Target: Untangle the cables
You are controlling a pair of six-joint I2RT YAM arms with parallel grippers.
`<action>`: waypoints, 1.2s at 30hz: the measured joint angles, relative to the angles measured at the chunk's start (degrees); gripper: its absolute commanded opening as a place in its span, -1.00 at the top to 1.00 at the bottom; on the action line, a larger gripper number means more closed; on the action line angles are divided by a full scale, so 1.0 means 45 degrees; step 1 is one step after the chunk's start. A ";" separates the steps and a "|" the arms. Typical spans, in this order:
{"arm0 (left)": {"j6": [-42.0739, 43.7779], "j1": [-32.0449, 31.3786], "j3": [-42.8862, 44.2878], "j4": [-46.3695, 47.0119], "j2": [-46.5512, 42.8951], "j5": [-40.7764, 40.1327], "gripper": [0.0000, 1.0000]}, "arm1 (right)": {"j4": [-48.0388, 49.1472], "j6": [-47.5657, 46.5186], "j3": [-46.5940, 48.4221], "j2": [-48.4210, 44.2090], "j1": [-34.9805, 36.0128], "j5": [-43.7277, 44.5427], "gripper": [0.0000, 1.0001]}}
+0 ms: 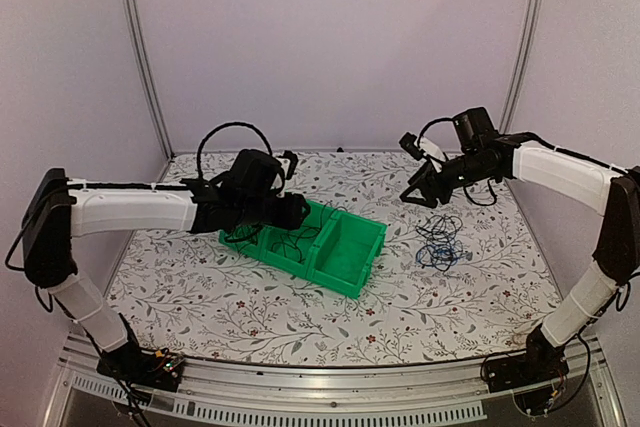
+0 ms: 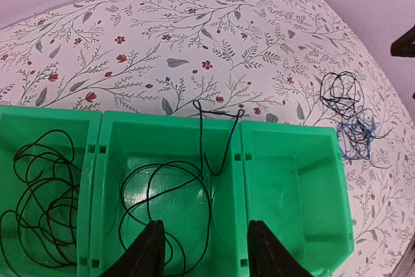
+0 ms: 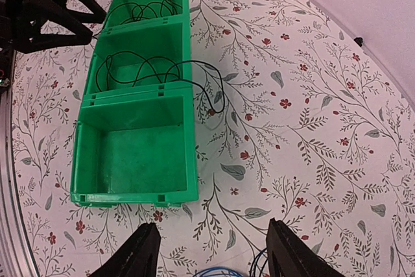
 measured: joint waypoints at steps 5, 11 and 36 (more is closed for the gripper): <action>-0.0442 0.0078 0.2361 -0.0097 0.2477 0.0418 0.22 | 0.0005 0.0112 0.0029 0.0423 0.0000 -0.0223 -0.17; -0.1035 0.0117 0.5144 -0.1375 0.4867 0.0466 0.39 | -0.0141 0.0364 0.0461 0.1666 0.0000 -0.0491 -0.16; -0.1841 0.0976 0.6227 -0.3011 0.6499 0.1219 0.70 | -0.0233 0.0782 0.0452 0.1739 0.0000 -0.0899 -0.15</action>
